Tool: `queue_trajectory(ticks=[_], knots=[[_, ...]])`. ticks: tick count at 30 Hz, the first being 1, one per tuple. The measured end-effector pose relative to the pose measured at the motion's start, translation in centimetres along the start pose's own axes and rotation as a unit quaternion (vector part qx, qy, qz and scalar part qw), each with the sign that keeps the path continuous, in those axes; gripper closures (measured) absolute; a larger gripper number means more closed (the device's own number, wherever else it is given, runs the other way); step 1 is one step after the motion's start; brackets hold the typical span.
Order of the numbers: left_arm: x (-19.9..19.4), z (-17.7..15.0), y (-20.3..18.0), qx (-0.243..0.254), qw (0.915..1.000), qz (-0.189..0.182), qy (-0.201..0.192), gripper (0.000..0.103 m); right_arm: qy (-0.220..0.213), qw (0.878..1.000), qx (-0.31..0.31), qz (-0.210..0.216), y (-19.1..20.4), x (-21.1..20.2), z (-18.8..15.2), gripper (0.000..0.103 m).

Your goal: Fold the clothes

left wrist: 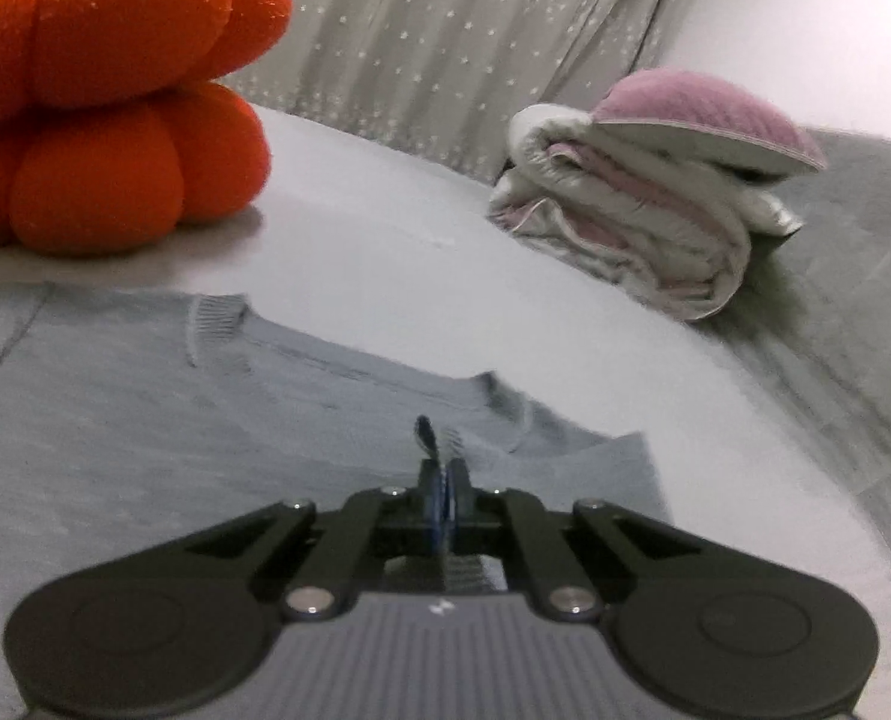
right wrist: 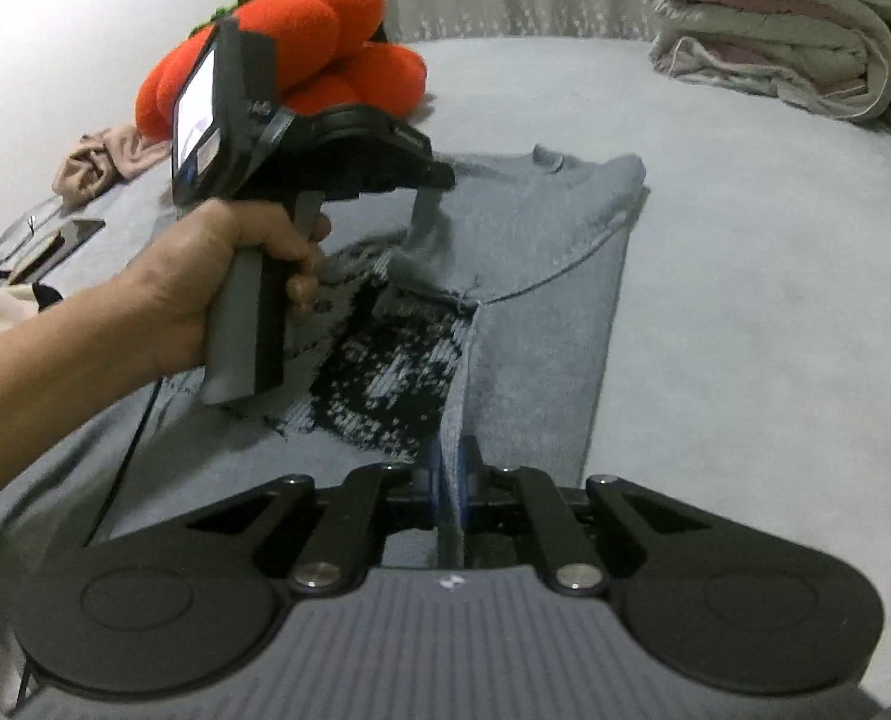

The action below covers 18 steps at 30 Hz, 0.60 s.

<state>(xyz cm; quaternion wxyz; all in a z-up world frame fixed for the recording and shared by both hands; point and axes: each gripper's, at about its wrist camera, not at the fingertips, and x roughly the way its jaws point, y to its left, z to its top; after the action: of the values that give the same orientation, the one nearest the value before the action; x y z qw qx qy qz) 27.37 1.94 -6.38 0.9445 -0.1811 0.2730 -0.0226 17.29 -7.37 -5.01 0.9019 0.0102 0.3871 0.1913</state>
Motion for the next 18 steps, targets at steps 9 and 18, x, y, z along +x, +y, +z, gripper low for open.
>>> queue_trajectory(ticks=[9,18], knots=[[-3.0,0.1,1.2,-0.018,0.9983,-0.034,0.044,0.057,0.023,0.999,0.032,-0.001,0.0,-2.0,-1.0,0.064],[-7.6,-3.4,0.3,-0.018,0.9869,-0.100,0.125,0.055,0.043,0.999,0.007,-0.026,1.5,-5.8,-3.8,0.064]])
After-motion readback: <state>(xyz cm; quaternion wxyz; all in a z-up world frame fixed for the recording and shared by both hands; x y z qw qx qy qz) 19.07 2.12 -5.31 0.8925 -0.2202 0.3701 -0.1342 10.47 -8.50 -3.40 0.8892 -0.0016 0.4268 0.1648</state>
